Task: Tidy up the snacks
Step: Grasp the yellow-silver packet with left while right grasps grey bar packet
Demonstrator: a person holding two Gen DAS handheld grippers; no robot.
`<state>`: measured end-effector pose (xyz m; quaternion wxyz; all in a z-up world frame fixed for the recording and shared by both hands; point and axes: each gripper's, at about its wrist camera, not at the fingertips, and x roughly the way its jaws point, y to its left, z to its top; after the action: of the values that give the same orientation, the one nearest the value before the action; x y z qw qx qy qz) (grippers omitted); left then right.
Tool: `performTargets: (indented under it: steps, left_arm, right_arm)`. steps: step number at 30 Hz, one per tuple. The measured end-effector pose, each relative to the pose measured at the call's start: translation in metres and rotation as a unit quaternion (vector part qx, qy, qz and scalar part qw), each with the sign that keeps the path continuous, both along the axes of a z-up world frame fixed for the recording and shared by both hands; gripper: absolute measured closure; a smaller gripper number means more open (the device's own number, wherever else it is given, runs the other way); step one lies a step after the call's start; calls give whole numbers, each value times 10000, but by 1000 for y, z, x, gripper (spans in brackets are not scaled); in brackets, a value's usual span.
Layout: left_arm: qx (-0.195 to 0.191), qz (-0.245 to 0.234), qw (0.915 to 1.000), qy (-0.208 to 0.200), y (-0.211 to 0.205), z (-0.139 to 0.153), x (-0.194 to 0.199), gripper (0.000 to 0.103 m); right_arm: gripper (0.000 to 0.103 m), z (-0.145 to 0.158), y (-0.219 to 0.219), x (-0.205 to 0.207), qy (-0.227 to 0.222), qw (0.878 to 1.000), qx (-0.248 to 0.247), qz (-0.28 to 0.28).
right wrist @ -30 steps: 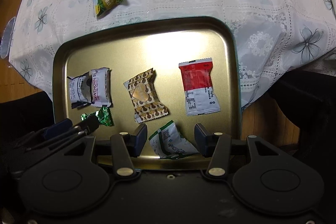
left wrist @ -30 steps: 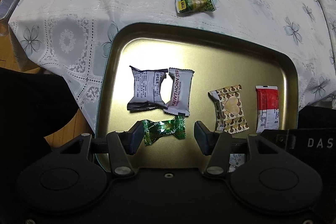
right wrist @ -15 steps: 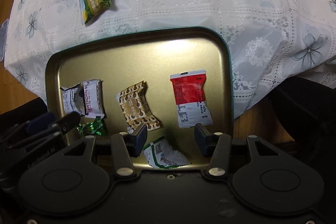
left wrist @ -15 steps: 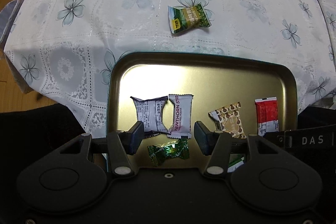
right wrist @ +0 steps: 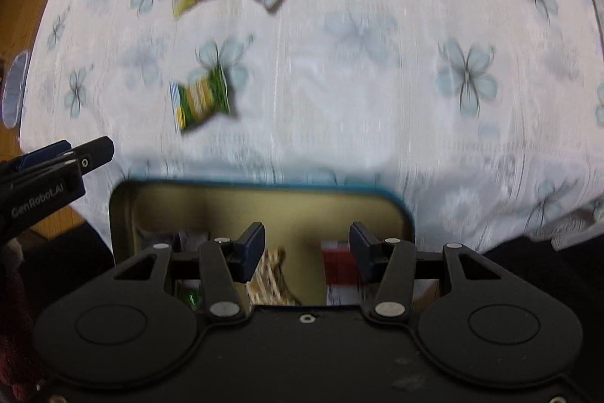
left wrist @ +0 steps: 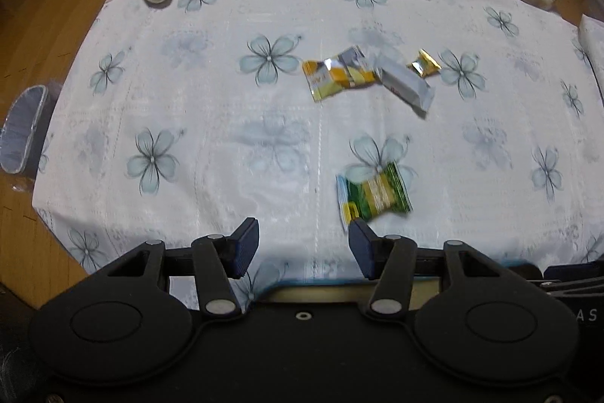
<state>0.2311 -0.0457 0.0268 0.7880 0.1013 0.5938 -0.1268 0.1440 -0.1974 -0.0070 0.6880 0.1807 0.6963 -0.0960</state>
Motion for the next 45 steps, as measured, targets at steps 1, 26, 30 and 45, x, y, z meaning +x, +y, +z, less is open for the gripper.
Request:
performTargets:
  steps: [1, 26, 30, 45]
  left_arm:
    - [-35, 40, 10000, -23, -2, -2, 11, 44]
    - [137, 972, 9952, -9, -57, -90, 171, 45]
    - [257, 658, 9972, 238, -63, -95, 162, 45]
    - [-70, 630, 9940, 892, -23, -86, 136, 45]
  right_arm:
    - [51, 1, -3, 9, -36, 10000, -40, -29]
    - [51, -43, -50, 140, -738, 9934, -802, -366]
    - [51, -48, -51, 143, -718, 9935, -824, -311]
    - [51, -62, -37, 172, -878, 9938, -572, -370]
